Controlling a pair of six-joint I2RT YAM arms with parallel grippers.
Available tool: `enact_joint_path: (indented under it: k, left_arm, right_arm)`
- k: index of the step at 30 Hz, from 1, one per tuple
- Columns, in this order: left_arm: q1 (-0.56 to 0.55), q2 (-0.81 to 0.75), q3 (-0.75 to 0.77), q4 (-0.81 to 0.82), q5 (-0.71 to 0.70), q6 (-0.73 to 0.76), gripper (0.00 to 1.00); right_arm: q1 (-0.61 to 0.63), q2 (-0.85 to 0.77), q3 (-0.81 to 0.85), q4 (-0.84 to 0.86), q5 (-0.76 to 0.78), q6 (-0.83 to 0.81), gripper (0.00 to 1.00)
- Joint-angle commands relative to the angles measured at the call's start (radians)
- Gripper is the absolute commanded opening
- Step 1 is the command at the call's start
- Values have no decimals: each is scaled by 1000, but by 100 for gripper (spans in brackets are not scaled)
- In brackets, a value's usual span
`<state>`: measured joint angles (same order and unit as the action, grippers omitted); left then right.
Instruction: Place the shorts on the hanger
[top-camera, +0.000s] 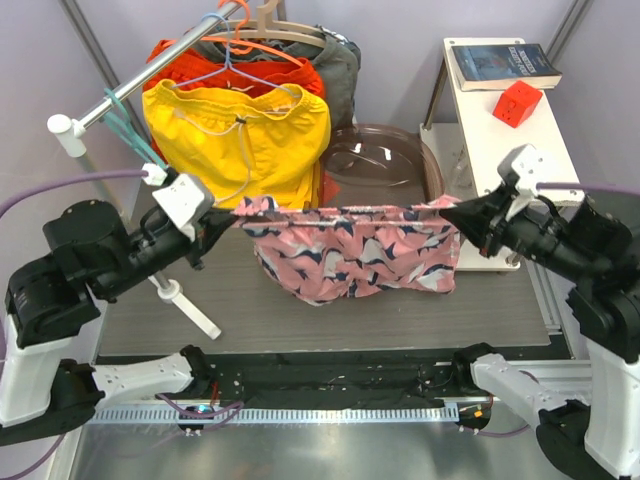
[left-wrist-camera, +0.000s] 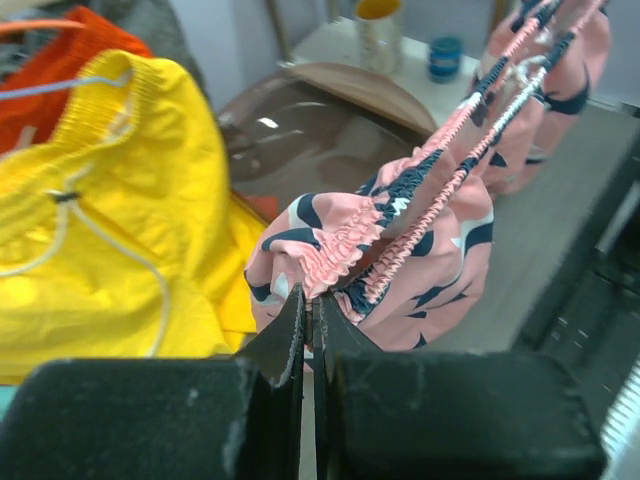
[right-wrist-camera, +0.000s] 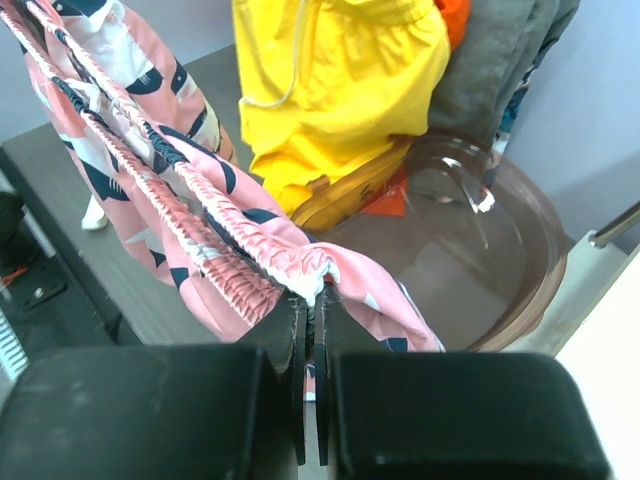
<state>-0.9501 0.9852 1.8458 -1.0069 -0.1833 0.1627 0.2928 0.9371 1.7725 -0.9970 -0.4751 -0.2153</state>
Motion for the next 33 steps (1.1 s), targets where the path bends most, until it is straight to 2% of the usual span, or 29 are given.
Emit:
enact_joint_path:
  k: [1,7,9,13,15,19,22,24,27,28,32,33]
  left_arm:
    - [10,-22,-74,-139,111,-46,0]
    - [11,113,-138,-124,-88,-107,0]
    - [19,144,-221,-95,-123,-133,0]
    - [66,135,-414,89,-194,-158,0]
    - [73,126,-482,181,-209,-154,0]
    - [68,78,-708,228,-66,-115,0]
    - [59,79,-837,228,7,-95,0]
    - [59,99,-872,237,18,-110,0]
    - [57,148,-889,263,30,-127,0]
    - [57,182,-889,267,34,-126,0]
    - [57,273,-881,258,30,-121,0]
    - [56,288,-878,249,47,-115,0]
  right_arm:
    - [-11,-21,-36,-92,84,-32,1]
    - [-11,109,-80,-158,263,7,1]
    - [-11,118,-172,-141,277,1,1]
    - [-11,78,-381,19,341,-24,1]
    - [-12,71,-468,80,319,-74,1]
    - [-9,29,-626,97,196,-154,1]
    - [-1,-3,-766,110,181,-197,1]
    - [5,3,-835,171,193,-208,1]
    - [41,46,-852,227,193,-199,1]
    - [92,57,-849,239,205,-199,2]
    - [206,107,-881,229,306,-258,12]
    - [213,115,-889,224,312,-266,21]
